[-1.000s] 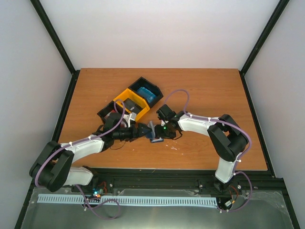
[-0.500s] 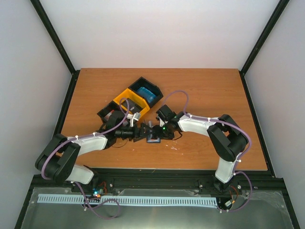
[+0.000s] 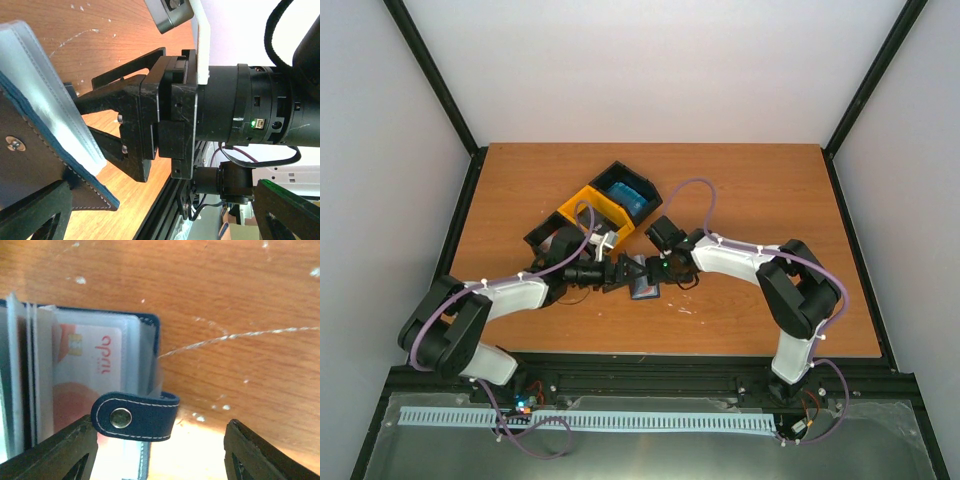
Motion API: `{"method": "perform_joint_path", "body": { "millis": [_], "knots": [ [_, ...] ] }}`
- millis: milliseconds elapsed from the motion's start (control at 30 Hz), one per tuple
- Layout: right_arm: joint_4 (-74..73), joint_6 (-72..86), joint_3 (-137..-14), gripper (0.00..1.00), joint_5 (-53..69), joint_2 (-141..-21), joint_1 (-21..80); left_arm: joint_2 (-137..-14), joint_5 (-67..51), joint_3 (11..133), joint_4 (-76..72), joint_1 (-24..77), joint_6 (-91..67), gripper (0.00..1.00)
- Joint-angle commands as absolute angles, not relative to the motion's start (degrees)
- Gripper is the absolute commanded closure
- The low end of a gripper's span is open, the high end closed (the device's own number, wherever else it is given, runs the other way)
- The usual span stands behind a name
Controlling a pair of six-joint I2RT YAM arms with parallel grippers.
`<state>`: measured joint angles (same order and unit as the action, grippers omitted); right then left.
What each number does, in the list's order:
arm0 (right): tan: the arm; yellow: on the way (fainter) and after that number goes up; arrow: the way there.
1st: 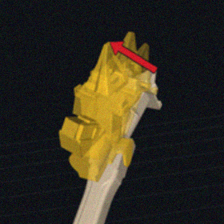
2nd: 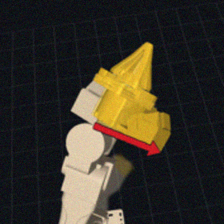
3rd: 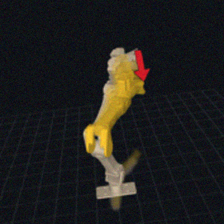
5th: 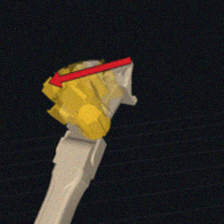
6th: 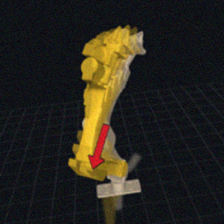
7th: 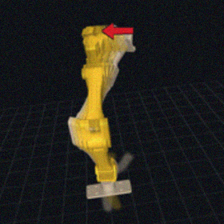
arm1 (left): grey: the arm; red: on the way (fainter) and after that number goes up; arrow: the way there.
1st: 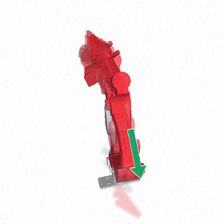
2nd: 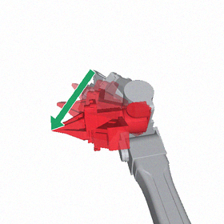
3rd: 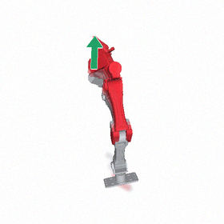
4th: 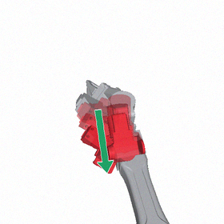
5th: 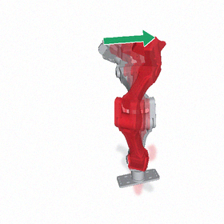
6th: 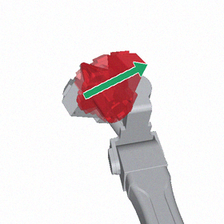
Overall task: Put the credit cards into the card holder
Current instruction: Close the card holder at the center of the board.
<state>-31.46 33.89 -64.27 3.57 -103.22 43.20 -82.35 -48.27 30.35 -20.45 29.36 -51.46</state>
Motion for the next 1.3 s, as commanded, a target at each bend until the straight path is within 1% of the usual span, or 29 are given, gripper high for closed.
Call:
{"method": "perform_joint_path", "body": {
  "millis": [0,233,333,500,767,1033,1133,1267],
  "knots": [
    [-33.3,33.1,-66.3,0.31,-2.8,-104.3,43.4,-83.1,-49.0,33.0,-20.6,29.4,-49.5,0.01],
    [-35.0,33.3,-67.5,0.31,-7.4,-104.8,43.4,-84.0,-49.1,33.5,-20.6,29.4,-49.6,0.01],
    [-36.7,34.7,-67.6,0.34,-10.9,-103.9,43.4,-84.5,-49.5,33.7,-20.9,29.4,-49.6,0.01],
    [-38.2,36.7,-66.8,0.44,-13.4,-102.8,43.4,-86.3,-52.1,35.0,-22.3,29.4,-49.7,0.08],
    [-35.0,38.1,-63.1,0.53,-8.6,-101.5,41.8,-89.1,-52.9,37.9,-21.7,29.8,-48.9,0.23],
    [-28.2,36.1,-58.6,0.62,2.9,-99.4,37.5,-93.5,-51.5,40.4,-19.6,31.0,-47.6,0.36],
    [-26.5,35.3,-57.9,0.67,6.3,-99.2,36.6,-95.1,-48.4,42.6,-16.3,32.2,-45.5,0.38],
    [-24.7,34.5,-56.6,0.77,7.7,-98.2,35.8,-98.0,-44.4,46.6,-11.1,34.2,-42.7,0.45]
  ]
}}
